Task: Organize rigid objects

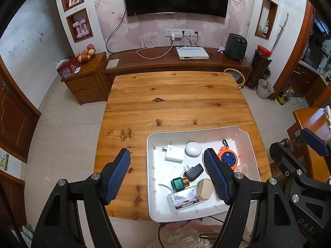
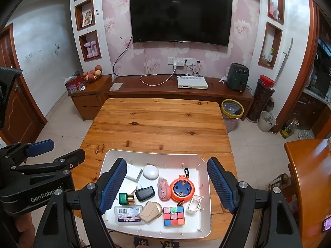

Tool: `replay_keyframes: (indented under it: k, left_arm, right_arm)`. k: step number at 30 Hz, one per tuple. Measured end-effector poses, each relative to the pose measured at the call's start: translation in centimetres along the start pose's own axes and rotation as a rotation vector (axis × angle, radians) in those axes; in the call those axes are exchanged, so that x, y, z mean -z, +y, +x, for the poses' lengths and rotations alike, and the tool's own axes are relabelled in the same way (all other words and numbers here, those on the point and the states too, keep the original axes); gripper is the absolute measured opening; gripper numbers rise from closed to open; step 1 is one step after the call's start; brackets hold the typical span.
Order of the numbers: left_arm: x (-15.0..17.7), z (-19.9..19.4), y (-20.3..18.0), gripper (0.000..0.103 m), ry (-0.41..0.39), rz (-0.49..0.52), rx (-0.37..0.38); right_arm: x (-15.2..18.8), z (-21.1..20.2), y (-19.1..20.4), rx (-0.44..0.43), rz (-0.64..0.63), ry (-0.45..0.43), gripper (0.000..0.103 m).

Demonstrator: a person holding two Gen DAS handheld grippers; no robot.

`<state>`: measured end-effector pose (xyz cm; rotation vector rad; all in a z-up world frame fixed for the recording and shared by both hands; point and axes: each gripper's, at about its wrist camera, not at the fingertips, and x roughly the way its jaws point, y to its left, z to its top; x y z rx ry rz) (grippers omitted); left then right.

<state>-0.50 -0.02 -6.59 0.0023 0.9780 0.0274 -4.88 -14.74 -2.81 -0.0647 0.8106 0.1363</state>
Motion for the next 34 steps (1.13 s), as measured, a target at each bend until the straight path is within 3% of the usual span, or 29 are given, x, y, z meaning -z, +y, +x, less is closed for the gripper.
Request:
replay_keyframes:
  k: [34]
  left_arm:
    - [0.36,0.51,0.41,0.077,0.012,-0.009,-0.001]
  right_arm:
    - [0.26,0.32,0.09,-0.003,0.003,0.009,0.081]
